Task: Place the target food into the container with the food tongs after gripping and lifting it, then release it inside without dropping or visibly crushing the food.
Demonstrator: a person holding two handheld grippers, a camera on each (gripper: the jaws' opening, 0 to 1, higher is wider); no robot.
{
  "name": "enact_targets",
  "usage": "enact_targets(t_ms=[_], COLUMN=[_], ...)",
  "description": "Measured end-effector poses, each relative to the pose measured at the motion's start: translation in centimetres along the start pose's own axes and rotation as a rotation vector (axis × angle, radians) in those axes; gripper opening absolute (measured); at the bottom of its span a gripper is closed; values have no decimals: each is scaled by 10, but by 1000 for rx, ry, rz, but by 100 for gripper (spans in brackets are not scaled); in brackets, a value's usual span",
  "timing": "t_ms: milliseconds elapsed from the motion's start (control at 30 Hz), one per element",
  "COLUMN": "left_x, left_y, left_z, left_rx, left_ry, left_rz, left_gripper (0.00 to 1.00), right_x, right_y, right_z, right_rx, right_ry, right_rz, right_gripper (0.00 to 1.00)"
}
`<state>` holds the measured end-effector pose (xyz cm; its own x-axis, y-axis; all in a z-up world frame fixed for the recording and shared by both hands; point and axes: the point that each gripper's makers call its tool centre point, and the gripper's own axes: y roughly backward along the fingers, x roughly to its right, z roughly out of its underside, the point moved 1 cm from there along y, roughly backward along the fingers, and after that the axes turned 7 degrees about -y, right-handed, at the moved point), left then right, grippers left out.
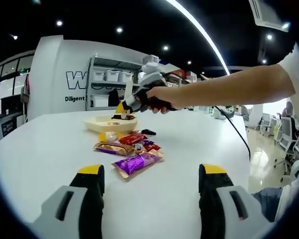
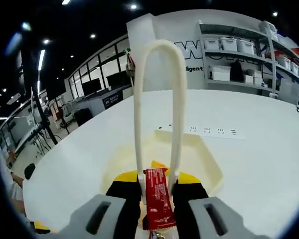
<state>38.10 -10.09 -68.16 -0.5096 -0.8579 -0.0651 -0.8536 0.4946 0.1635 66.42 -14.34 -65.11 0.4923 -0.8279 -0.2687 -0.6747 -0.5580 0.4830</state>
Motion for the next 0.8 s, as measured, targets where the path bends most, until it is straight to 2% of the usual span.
enact_targets(t_ms=[267, 367, 500, 567, 800], left_x=[-8, -10, -13, -12, -11], left_y=[1, 1, 4, 4, 4], left_z=[1, 1, -4, -7, -6], left_rx=[-5, -8, 19, 38, 26], left_ry=[-7, -17, -48, -59, -44], left_rz=[-37, -50, -83, -87, -77], left_gripper=[85, 88, 93, 93, 93], right_x=[7, 9, 10, 10, 12], right_y=[-9, -12, -14, -14, -16], right_z=[9, 6, 3, 2, 3], right_rx=[-10, -4, 4, 5, -1], right_ry=[-5, -23, -13, -14, -37], right_rz=[13, 12, 21, 23, 47], right_gripper=[19, 19, 19, 19, 19])
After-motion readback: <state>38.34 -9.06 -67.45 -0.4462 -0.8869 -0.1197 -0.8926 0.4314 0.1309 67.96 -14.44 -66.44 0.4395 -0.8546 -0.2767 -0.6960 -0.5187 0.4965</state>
